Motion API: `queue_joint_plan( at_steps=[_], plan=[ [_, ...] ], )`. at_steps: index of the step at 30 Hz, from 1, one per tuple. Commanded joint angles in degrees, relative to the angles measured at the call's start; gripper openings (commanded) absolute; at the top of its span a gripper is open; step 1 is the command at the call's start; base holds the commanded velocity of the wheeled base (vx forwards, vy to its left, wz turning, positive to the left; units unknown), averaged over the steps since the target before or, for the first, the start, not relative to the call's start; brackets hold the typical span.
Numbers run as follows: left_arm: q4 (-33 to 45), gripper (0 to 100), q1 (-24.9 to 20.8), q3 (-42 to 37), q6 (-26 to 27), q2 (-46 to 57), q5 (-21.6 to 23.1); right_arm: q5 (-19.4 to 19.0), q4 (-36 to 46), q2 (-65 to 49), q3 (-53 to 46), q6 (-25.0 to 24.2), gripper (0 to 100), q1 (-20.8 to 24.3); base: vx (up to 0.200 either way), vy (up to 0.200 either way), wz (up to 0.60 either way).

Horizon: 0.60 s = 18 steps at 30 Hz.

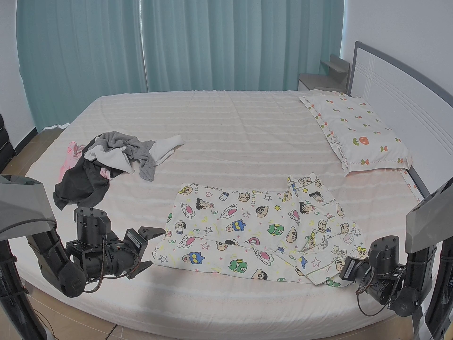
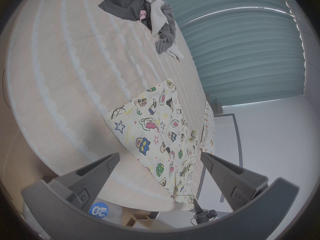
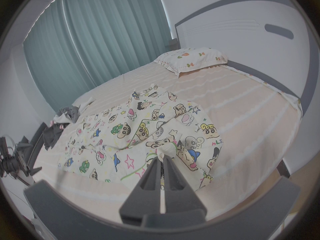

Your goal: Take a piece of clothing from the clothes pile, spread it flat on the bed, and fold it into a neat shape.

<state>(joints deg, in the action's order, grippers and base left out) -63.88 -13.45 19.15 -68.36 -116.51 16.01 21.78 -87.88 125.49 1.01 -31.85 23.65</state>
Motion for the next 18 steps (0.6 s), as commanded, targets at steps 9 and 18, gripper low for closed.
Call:
queue_joint_plan(
  at_steps=[9, 18],
  plan=[
    [-0.02, 100, 0.0, 0.1, -0.01, -0.04, -0.01, 0.45, 8.96, -2.09, -1.01, 1.09, 0, 3.24, 0.0, 0.0, 0.0],
    [-0.02, 100, 0.0, 0.18, -0.01, -0.13, -0.01, 0.19, 9.13, -1.3, -1.01, 0.83, 0, 4.91, 0.0, 0.0, 0.0]
  ],
)
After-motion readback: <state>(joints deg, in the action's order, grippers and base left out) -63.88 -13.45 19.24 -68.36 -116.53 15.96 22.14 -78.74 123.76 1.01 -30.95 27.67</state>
